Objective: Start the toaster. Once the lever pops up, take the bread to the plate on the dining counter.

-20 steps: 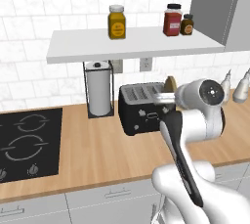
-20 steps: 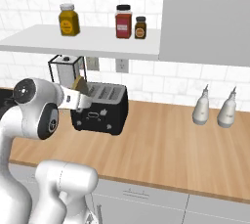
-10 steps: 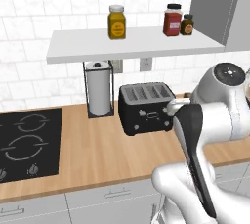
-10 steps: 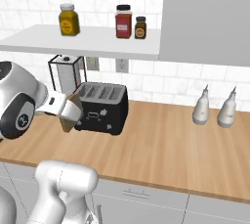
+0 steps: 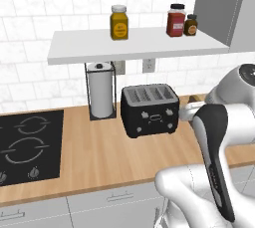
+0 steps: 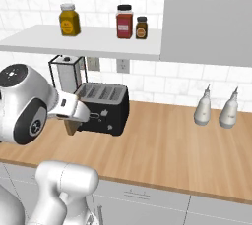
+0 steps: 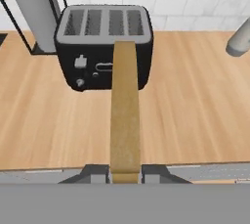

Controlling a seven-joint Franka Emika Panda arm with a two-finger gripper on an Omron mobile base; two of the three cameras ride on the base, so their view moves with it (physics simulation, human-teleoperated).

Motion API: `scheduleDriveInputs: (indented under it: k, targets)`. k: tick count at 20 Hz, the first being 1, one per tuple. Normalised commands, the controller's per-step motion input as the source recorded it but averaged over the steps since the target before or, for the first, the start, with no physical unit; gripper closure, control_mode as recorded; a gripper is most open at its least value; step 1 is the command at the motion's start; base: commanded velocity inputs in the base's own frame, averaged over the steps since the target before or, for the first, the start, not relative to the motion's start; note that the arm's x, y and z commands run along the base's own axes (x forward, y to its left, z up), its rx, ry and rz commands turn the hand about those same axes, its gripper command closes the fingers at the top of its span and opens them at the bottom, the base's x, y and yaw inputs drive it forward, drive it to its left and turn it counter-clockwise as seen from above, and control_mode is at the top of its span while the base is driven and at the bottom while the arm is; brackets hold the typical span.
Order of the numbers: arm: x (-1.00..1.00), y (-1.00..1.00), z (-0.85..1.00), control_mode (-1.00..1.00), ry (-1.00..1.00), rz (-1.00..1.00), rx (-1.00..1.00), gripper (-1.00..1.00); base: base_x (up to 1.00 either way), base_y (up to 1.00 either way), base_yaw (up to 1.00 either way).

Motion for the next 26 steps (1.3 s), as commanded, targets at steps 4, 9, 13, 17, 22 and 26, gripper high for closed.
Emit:
scheduleDriveInputs:
  k: [4, 9, 13, 17, 22, 26]
  targets:
    - [0.00, 0.00, 0.00, 1.00, 0.00, 0.00, 0.00, 1.00, -0.04, 0.02, 0.00]
    - [0.00, 0.00, 0.00, 1.00, 0.00, 0.00, 0.00, 1.00, -0.65, 0.33, 0.14]
    - [0.00, 0.00, 0.00, 1.00, 0.00, 0.00, 0.00, 1.00, -0.55, 0.54, 0.90]
    - [0.00, 0.00, 0.00, 1.00, 0.00, 0.00, 0.00, 1.00, -0.21, 0.01, 1.00]
    - [0.00, 0.00, 0.00, 1.00, 0.00, 0.00, 0.00, 1.00, -0.16, 0.00, 1.00]
    - [0.00, 0.00, 0.00, 1.00, 0.00, 0.00, 0.00, 1.00, -0.16, 0.01, 1.00]
